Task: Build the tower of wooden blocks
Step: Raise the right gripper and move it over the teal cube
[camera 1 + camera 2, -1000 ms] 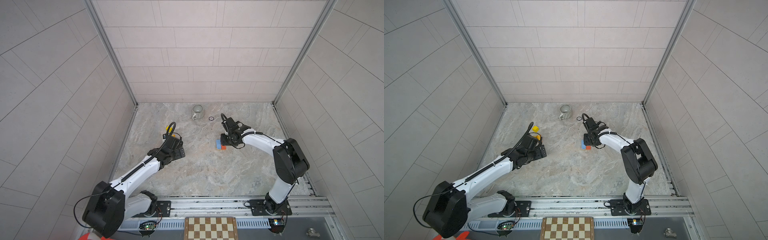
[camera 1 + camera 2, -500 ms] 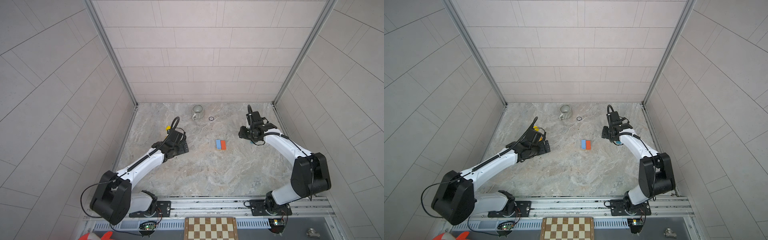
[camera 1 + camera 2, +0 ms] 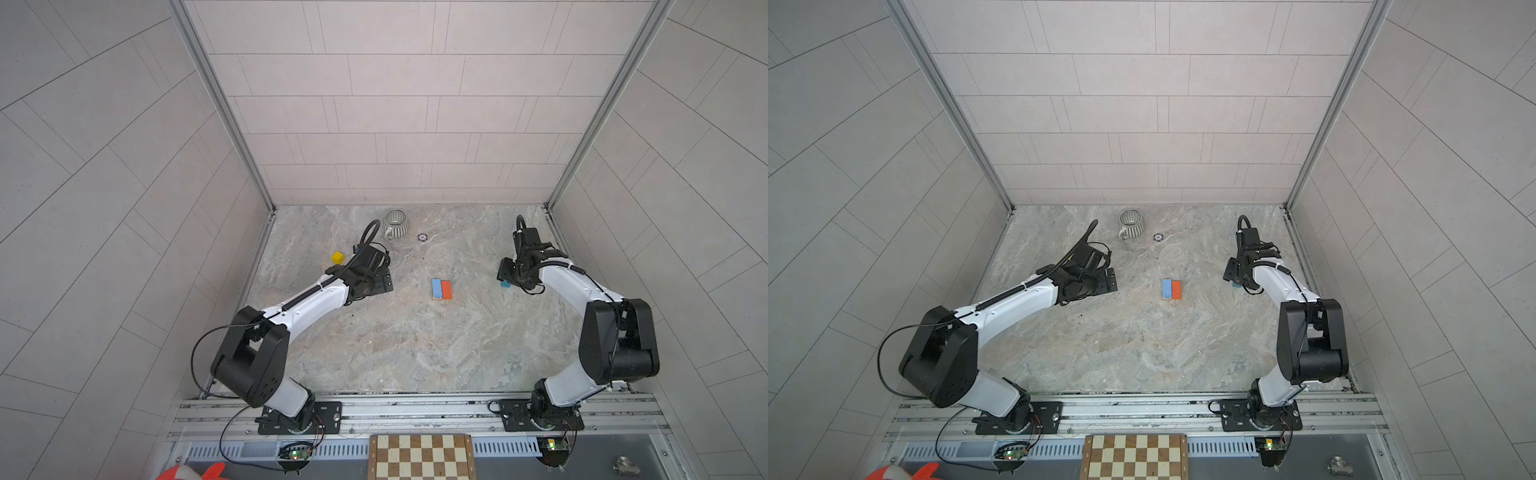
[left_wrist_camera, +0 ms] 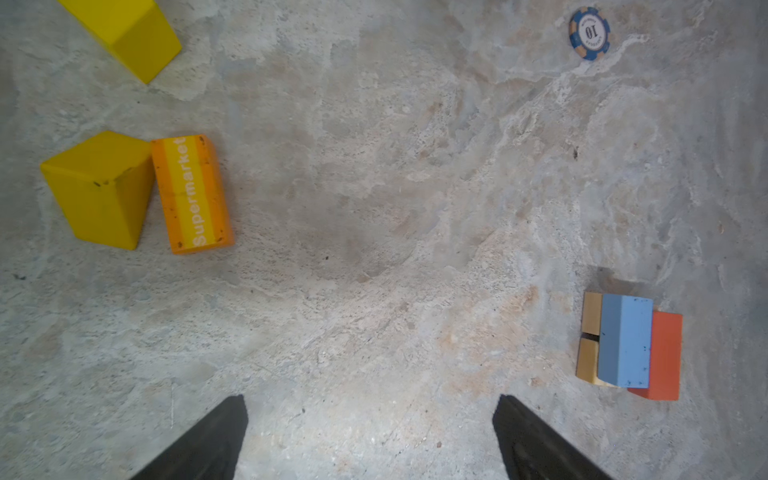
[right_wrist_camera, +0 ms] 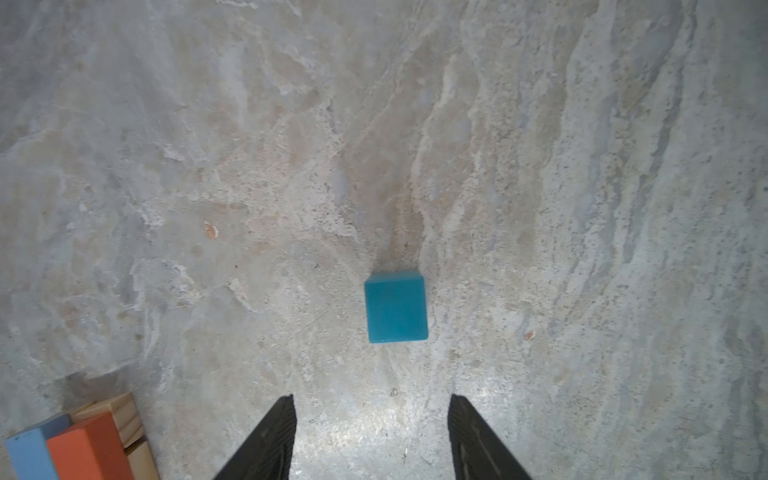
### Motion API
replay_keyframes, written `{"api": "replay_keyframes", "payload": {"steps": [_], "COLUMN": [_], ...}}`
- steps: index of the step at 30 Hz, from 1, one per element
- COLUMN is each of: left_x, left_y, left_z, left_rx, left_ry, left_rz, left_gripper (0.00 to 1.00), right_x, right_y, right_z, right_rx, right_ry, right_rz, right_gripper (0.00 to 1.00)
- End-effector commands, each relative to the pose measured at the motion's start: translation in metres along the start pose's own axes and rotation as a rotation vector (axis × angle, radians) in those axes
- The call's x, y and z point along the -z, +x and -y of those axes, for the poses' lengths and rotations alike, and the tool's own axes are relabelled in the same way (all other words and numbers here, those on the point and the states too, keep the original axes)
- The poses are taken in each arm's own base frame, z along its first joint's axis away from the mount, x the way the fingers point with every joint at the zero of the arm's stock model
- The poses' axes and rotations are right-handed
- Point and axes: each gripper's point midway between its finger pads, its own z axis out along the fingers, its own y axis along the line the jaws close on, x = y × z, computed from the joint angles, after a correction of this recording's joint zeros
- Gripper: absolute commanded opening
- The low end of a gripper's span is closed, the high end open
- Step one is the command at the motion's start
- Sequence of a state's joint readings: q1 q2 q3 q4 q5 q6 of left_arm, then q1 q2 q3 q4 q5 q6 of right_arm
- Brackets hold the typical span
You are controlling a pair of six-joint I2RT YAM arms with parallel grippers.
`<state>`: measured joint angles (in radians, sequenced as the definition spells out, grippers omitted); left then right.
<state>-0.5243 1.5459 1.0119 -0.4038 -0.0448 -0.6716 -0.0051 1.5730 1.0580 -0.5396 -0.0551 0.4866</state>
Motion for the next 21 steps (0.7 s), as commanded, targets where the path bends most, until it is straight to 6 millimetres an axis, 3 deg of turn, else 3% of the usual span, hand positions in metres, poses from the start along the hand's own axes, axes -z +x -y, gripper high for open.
{"api": "replay_keyframes", "payload": {"steps": [1, 9, 21], "left_x": [-0.008, -0.030, -0.040], "left_y": [-0.004, -0.002, 0.000], "left_z": [0.007, 0.011, 0.010], "left_rx": [-0.019, -0.032, -0.055], "left_ry": [0.000, -0.001, -0.003], "left_rz": [0.001, -0.012, -0.037], "left_gripper": [0.99, 0.99, 0.99], "right_x": [-0.009, -0.030, -0.045], "right_y": [0.000, -0.001, -0.001], "right_z": [0.015, 0.027, 0.029], "right_rx": [-0.015, -0.065, -0.071], "right_ry": [0.052, 0.061, 0.059], "right_rz": [-0.003, -0.036, -0.071], "right_gripper": [0.60, 0.56, 0.42]}}
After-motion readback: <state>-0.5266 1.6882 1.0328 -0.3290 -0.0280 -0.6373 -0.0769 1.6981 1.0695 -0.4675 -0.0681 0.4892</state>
